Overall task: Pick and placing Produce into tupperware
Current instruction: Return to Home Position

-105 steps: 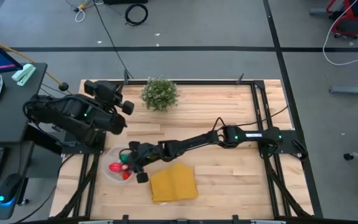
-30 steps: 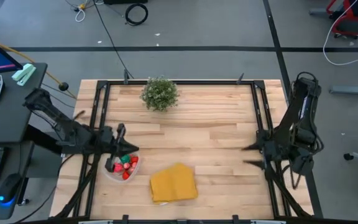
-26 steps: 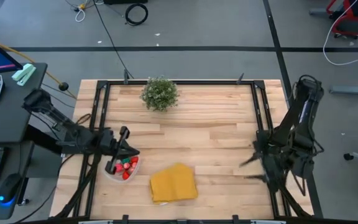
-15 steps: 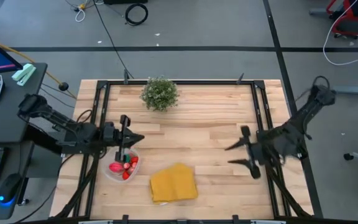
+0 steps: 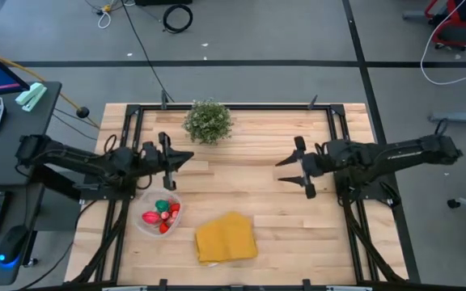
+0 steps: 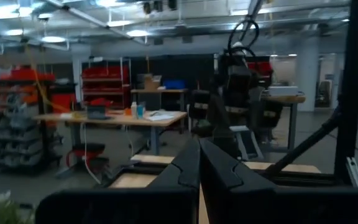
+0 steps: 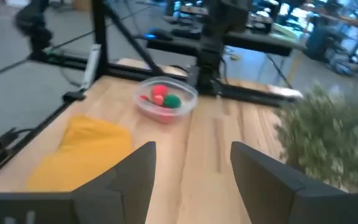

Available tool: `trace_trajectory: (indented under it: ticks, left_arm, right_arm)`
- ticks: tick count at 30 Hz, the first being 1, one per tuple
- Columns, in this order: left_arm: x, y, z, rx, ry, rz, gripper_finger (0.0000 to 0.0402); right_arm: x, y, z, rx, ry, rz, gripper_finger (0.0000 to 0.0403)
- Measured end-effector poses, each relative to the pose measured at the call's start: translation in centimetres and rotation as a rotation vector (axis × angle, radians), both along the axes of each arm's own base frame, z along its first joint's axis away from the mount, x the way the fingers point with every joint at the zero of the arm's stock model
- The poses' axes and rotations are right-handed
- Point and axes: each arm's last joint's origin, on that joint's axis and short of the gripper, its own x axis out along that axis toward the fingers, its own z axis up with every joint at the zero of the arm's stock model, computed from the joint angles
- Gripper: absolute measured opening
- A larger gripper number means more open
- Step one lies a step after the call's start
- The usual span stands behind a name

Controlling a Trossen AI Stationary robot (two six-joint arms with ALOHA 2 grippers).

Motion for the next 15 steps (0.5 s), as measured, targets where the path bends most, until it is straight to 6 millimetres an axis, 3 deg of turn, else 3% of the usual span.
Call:
trace_trajectory:
  ticks: [6,15]
  left_arm:
    - [0.2,0.5,-0.7,-0.082,0.055,0.010,0.0020]
    - [0.3,0.6,-1.3,-0.071,0.114,0.023,0.0010]
  right_arm:
    - [-0.4,-1.4,-5.3,0.067,-0.042,-0.084,0.0217]
    - [-1.5,-2.5,-8.7,0.091,-0.023,-0.193,0.0217]
